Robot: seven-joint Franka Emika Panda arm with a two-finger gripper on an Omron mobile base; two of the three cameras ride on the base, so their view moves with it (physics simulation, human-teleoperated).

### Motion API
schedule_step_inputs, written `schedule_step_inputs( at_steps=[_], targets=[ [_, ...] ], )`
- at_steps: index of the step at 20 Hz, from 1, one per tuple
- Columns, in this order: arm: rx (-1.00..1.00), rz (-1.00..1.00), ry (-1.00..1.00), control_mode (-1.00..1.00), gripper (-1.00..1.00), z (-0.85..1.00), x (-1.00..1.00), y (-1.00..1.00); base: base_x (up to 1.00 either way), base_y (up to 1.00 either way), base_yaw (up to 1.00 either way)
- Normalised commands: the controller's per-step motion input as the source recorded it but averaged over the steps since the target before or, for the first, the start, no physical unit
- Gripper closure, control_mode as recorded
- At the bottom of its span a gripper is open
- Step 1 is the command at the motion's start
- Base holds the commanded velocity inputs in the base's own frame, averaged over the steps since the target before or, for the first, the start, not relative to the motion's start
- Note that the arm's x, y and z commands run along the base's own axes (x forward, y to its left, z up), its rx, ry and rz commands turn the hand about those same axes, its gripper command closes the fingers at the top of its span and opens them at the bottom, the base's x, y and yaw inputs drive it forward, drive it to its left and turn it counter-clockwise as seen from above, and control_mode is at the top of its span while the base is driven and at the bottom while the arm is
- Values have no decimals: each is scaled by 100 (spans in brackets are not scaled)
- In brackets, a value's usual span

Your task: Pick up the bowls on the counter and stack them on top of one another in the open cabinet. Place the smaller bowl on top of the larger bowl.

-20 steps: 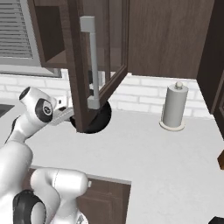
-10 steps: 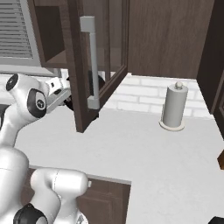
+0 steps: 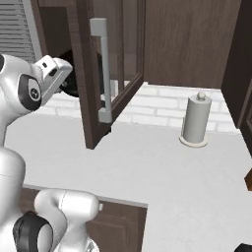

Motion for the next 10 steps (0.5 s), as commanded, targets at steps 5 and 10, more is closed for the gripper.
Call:
schedule_step_inputs(
  at_steps=[5, 10],
  targets=[
    [-2, 14, 0, -100, 100, 85, 91, 1, 0, 0, 0],
    [-5, 5, -5, -100, 100, -6, 44, -3, 0, 0, 0]
  ],
)
